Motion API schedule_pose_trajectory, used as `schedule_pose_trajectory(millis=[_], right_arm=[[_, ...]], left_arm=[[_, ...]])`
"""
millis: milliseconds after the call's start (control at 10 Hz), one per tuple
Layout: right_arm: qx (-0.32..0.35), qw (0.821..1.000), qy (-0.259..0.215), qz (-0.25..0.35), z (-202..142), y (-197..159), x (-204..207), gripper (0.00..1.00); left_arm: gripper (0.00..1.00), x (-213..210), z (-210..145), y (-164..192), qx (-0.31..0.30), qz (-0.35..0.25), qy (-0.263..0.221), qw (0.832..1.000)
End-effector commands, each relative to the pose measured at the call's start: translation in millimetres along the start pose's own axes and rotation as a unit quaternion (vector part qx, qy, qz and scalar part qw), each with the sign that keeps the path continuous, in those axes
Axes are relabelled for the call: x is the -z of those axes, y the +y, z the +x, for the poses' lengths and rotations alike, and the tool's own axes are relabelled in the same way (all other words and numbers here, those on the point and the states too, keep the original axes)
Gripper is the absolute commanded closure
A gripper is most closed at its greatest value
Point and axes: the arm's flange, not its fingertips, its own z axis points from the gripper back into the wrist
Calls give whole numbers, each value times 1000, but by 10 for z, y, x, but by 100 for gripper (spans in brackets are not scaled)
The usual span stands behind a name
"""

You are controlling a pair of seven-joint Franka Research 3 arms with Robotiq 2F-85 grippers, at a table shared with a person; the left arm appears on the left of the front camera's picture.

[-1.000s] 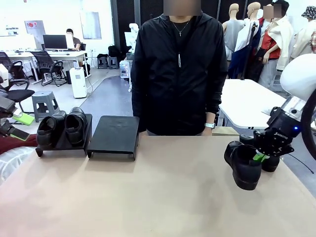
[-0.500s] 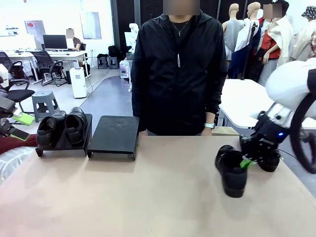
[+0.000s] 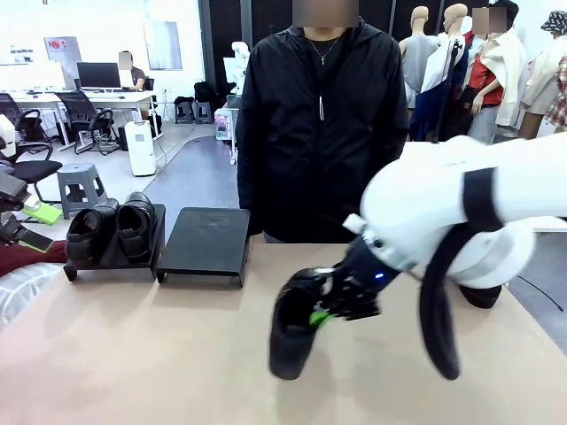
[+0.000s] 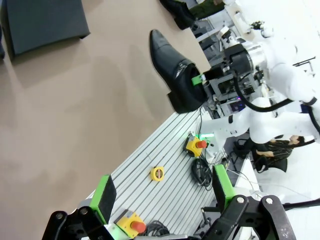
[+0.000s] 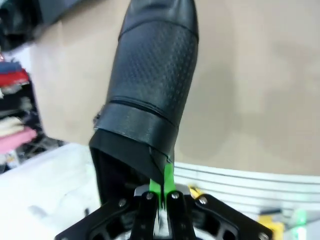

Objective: Organize the shoes by placing them on the stand.
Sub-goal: Pick up one Shoe and place it in the middle of the table.

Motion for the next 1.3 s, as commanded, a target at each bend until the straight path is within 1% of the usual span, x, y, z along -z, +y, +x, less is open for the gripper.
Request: schedule_pose_trajectory(millis=[0, 100, 200, 300, 500, 600, 700, 900, 1000, 1200], right_arm=[[-43, 999, -4, -8, 163, 208, 440, 100], [-65, 997, 26, -11, 144, 270, 647, 100], [-80, 996, 27, -26, 199, 274, 872, 100], [-88, 994, 49, -29, 231, 253, 1012, 100], [-100, 994, 41, -26, 257, 231, 1111, 100], [-103, 993, 47, -17, 247, 216, 1073, 47], [-101, 994, 45, -13, 238, 209, 1003, 0], [-93, 995, 44, -7, 203, 138, 641, 0], [-87, 995, 40, -8, 211, 50, 323, 0], [-99, 992, 67, 35, 227, -324, -554, 0]], left_arm=[[0, -26, -5, 4, 7, -1, 2, 1000], [0, -26, -5, 4, 7, -1, 2, 1000], [0, -26, -5, 4, 7, -1, 2, 1000], [0, -26, -5, 4, 7, -1, 2, 1000], [0, -26, -5, 4, 7, -1, 2, 1000], [0, -26, -5, 4, 7, -1, 2, 1000], [0, -26, -5, 4, 7, -1, 2, 1000], [0, -26, -5, 4, 7, -1, 2, 1000], [0, -26, -5, 4, 7, -1, 2, 1000], [0, -26, -5, 4, 7, -1, 2, 1000]])
